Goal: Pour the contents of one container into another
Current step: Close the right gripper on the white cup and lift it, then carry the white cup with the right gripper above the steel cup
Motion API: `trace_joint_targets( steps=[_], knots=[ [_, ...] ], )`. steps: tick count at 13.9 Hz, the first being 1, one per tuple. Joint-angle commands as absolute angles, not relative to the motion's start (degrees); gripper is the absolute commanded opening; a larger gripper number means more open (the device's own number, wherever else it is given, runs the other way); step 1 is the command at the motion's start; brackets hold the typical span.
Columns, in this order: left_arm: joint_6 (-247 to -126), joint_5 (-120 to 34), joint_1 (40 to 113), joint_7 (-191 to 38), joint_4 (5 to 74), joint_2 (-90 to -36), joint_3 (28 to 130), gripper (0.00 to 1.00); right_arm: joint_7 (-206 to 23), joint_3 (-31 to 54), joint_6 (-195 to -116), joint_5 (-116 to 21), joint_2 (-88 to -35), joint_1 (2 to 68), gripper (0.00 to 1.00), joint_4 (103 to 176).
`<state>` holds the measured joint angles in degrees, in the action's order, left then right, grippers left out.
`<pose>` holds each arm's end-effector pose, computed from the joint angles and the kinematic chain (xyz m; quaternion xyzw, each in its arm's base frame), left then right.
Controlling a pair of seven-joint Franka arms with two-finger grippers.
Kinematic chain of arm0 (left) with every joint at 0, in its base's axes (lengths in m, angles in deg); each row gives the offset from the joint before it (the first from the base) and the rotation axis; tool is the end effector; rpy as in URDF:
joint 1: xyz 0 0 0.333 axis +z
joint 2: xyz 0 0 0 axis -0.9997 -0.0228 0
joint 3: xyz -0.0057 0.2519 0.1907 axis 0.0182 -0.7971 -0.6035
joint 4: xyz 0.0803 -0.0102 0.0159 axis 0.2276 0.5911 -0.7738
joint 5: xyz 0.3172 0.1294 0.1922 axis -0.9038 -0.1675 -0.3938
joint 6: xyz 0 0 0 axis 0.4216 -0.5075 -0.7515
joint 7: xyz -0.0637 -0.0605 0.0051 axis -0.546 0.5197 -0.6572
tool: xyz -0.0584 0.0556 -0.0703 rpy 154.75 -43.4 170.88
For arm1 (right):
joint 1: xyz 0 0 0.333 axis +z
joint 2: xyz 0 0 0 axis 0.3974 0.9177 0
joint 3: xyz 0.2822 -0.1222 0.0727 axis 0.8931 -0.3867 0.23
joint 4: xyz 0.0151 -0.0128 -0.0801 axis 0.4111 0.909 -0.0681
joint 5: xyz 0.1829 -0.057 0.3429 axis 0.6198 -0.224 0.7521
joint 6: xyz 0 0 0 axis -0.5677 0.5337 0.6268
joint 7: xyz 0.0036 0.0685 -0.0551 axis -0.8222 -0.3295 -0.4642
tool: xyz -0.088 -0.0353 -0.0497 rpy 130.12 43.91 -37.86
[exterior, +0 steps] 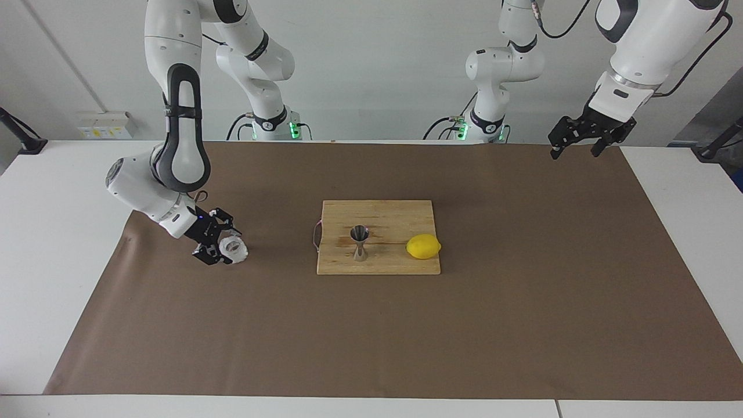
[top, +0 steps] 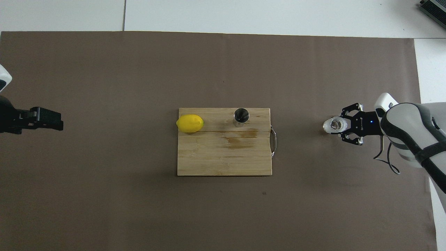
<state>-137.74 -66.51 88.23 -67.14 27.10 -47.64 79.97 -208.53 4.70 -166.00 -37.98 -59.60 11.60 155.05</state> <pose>0.5219 -0.0442 0.6209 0.9998 0.0129 -0.0152 0.0070 0.5645 -0.0909 0.2744 -0.7030 -0.6599 -0.2093 0.1628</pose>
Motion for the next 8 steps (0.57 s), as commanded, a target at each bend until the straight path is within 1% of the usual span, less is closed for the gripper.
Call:
trace_joint_targets(
  steps=[1, 3, 8],
  knots=[
    [-137.07, -67.38, 88.17, -67.20, 27.64, -46.73, 79.83, 1.00, -208.75, 5.24, -165.03, -35.05, -59.74, 11.55, 0.01, 153.81],
    [-137.07, -67.38, 88.17, -67.20, 27.64, -46.73, 79.83, 1.00, -206.04, 5.24, -165.03, -34.69, -61.31, 11.72, 0.00, 153.81],
    [-137.07, -67.38, 88.17, -67.20, 27.64, -46.73, 79.83, 1.00, -193.58, 5.15, -165.03, -35.74, -66.59, 16.99, 0.00, 154.16]
  ],
)
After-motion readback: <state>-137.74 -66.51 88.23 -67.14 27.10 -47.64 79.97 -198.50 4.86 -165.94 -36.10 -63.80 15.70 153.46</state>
